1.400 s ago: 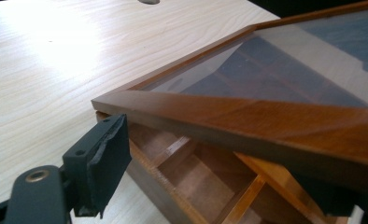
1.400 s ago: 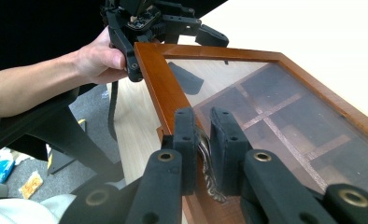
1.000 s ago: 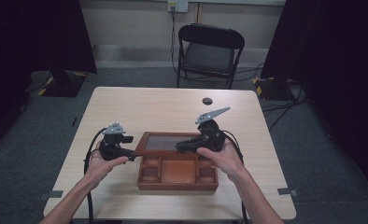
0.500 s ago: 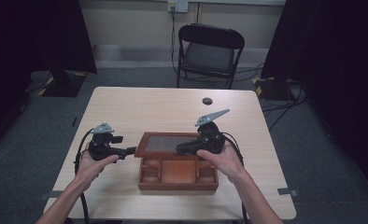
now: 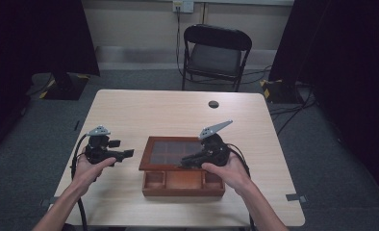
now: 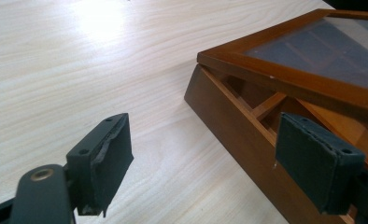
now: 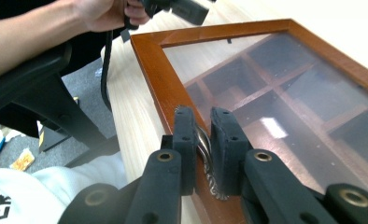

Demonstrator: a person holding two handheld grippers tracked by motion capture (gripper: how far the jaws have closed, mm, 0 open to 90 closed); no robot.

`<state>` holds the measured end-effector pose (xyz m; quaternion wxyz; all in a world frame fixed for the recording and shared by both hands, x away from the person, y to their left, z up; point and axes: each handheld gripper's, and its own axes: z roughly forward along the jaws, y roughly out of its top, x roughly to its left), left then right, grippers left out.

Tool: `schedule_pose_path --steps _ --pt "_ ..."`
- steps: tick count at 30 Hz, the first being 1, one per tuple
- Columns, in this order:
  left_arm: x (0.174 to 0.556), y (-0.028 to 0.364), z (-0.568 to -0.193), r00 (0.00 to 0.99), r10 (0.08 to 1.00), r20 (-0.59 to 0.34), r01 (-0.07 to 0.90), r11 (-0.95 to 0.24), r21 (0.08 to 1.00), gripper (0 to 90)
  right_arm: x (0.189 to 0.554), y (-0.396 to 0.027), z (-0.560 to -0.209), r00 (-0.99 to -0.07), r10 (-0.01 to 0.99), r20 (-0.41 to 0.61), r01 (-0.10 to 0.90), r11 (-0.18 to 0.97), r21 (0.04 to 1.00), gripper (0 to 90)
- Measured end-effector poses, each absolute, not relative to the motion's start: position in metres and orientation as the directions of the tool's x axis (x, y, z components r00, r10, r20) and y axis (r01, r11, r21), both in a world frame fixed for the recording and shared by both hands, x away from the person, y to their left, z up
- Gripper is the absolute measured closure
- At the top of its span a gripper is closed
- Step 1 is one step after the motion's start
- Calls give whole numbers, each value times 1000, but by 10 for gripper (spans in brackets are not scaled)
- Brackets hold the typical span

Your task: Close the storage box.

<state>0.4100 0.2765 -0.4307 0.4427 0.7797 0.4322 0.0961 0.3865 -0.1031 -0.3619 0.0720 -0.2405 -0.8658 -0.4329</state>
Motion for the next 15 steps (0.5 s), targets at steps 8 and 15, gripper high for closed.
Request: schedule_pose_path --steps 8,15 --pt "410 271 -432 625 756 -196 580 -280 765 189 378 -100 -381 -879 348 325 471 539 698 812" --pt "413 273 -434 612 764 -202 589 -271 761 189 376 -99 -381 -884 351 309 461 538 706 812"
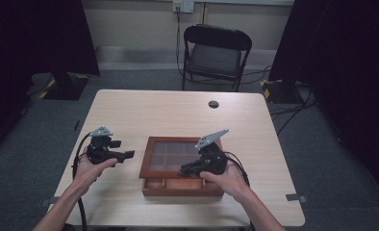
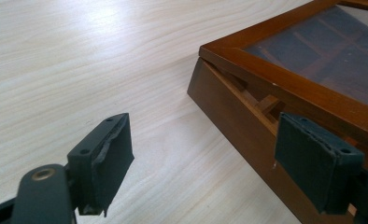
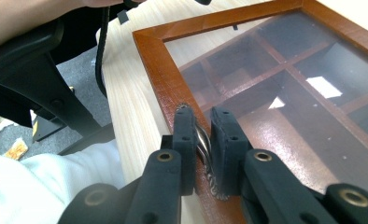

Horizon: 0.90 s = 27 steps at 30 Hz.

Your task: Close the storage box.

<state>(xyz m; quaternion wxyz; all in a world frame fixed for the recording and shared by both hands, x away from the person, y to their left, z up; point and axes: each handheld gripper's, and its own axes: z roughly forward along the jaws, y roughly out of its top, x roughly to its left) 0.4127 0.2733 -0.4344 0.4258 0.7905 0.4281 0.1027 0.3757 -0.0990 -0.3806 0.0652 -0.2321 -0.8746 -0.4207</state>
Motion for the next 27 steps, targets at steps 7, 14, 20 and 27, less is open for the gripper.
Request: schedule_pose_path --steps 7,14,20,27 --pt "413 271 -434 617 763 -190 585 -284 760 191 372 -98 -390 -888 348 299 453 554 699 813" --pt "413 270 -434 624 759 -189 582 -289 760 192 370 -95 -406 -886 342 314 461 580 671 813" --pt "413 269 -435 623 758 -192 587 -291 756 192 369 -92 -419 -883 342 323 469 597 651 814" --pt "413 266 -436 639 748 -177 579 -317 751 192 369 -89 -428 -879 353 321 476 611 633 814"
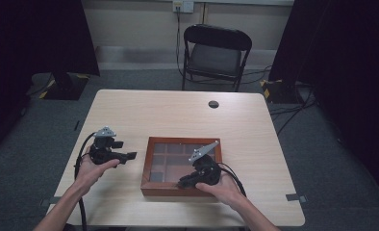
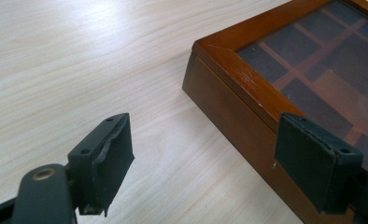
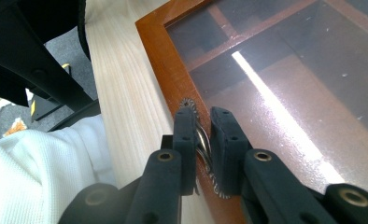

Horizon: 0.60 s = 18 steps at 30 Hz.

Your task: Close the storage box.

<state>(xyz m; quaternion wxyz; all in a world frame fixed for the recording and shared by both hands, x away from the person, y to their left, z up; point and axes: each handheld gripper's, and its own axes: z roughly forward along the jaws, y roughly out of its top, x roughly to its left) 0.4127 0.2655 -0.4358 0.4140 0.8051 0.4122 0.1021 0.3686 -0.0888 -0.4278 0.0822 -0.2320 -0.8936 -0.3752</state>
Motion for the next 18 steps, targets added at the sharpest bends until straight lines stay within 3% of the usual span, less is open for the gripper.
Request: schedule_pose_path --steps 9,12,14,18 --pt "413 265 -437 643 744 -181 583 -322 746 192 368 -92 -433 -859 365 360 511 569 644 807" --pt "412 264 -437 645 742 -181 583 -325 745 192 368 -93 -432 -858 365 362 513 560 651 703" --pt "411 262 -438 648 739 -183 584 -328 743 192 369 -94 -430 -859 363 362 510 543 667 699" --pt "409 261 -437 649 738 -183 585 -331 740 191 370 -98 -418 -846 406 344 518 479 709 579"
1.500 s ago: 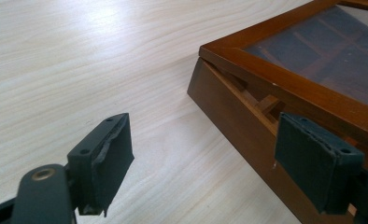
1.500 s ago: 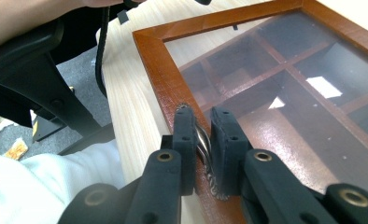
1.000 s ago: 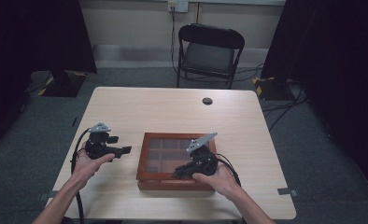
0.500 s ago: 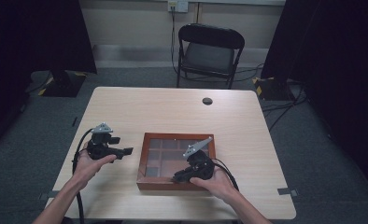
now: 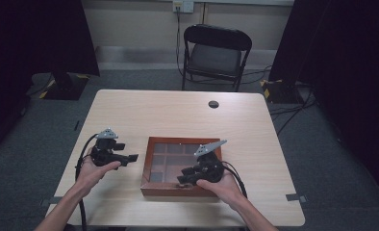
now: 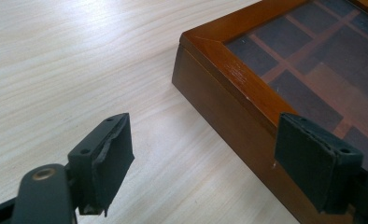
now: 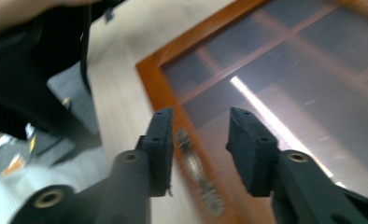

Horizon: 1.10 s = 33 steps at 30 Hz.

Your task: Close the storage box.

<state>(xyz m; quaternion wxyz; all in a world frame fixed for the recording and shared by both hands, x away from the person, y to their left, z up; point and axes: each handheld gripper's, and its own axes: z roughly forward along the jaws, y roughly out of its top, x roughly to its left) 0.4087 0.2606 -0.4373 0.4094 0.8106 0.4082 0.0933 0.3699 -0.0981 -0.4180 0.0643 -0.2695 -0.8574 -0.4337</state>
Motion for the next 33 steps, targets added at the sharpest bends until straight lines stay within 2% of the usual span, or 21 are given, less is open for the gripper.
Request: schedule_pose_path --steps 6,10,12,18,20,25,30,33 --pt "405 266 -438 631 752 -192 601 -318 733 191 377 -122 -408 -771 542 335 578 372 726 299" --pt "401 272 -438 623 760 -184 609 -323 725 192 376 -143 -404 -738 593 322 587 330 739 240" --pt "399 276 -439 623 762 -177 607 -328 723 191 375 -155 -404 -707 632 318 600 298 742 182" --pt "394 294 -444 596 786 -164 625 -326 709 191 373 -199 -413 -562 776 285 654 207 728 150" --pt "393 300 -447 589 785 -189 638 -309 705 190 375 -217 -420 -521 798 304 684 177 707 147" --pt "391 313 -455 561 811 -169 659 -313 684 170 379 -247 -436 -412 863 293 739 129 662 146" --pt "399 323 -465 528 820 -221 700 -272 661 170 384 -261 -455 -323 906 275 792 100 602 148" --pt "402 320 -471 523 837 -158 706 -323 630 174 389 -260 -466 -285 946 151 801 149 580 150"
